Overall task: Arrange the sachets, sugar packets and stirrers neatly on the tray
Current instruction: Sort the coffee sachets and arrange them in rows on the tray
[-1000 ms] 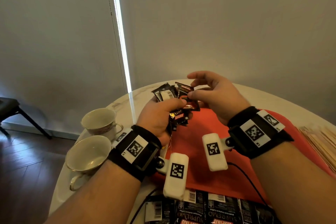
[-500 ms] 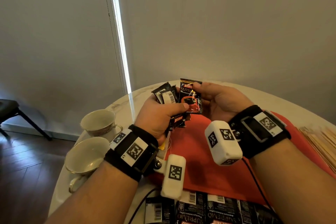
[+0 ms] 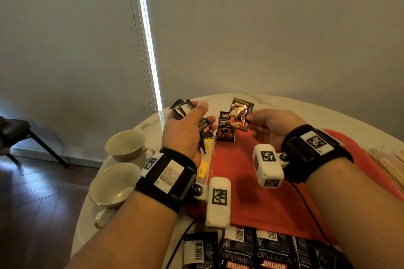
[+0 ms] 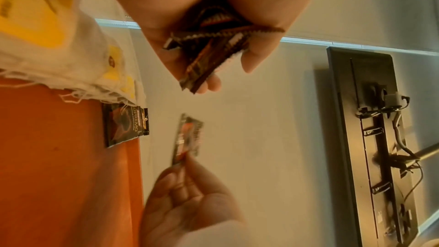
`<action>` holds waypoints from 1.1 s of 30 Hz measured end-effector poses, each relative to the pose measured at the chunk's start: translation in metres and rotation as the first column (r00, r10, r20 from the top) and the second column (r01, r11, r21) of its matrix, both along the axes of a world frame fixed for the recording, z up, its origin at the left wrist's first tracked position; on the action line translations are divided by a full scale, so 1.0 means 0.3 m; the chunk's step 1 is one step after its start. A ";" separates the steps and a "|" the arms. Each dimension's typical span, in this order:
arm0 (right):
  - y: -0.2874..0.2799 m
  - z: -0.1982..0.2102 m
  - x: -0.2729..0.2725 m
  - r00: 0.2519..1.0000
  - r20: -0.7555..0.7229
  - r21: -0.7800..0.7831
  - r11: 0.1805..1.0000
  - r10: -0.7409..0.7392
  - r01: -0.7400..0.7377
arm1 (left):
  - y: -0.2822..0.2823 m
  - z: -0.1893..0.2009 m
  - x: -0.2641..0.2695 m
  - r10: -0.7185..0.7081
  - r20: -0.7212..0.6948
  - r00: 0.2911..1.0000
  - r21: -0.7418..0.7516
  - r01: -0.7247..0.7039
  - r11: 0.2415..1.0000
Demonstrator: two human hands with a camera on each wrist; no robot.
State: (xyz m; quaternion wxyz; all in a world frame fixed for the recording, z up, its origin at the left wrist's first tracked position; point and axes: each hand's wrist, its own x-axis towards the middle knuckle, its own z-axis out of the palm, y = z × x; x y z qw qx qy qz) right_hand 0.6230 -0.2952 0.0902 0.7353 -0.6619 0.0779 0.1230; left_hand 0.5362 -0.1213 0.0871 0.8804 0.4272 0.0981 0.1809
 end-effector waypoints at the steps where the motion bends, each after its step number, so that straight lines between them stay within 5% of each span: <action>1: 0.002 -0.025 0.017 0.999 -0.038 -0.065 0.998 0.003 -0.005 | 0.001 0.000 0.001 0.000 0.002 1.000 -0.010 0.000 1.000; 6: 0.045 -0.092 0.066 0.997 -0.070 -0.319 0.946 0.040 -0.060 | 0.000 -0.010 0.008 0.008 -0.006 1.000 0.022 -0.008 1.000; 16: 0.093 -0.096 0.115 0.991 -0.107 -0.480 0.869 0.082 -0.124 | -0.002 -0.027 0.022 0.025 -0.016 1.000 0.018 -0.024 1.000; 26: 0.066 -0.045 0.041 0.991 -0.057 -0.321 0.937 0.123 -0.135 | -0.012 -0.004 -0.002 -0.065 -0.093 0.994 -0.063 0.059 0.996; 30: 0.043 0.046 -0.094 0.946 0.061 -0.136 0.942 0.317 -0.307 | -0.020 -0.001 -0.005 -0.120 -0.100 0.988 -0.053 0.115 0.992; 33: 0.052 0.062 -0.165 0.894 0.139 -0.150 0.901 0.427 -0.407 | -0.029 -0.005 -0.013 -0.133 -0.108 0.985 -0.012 0.133 0.991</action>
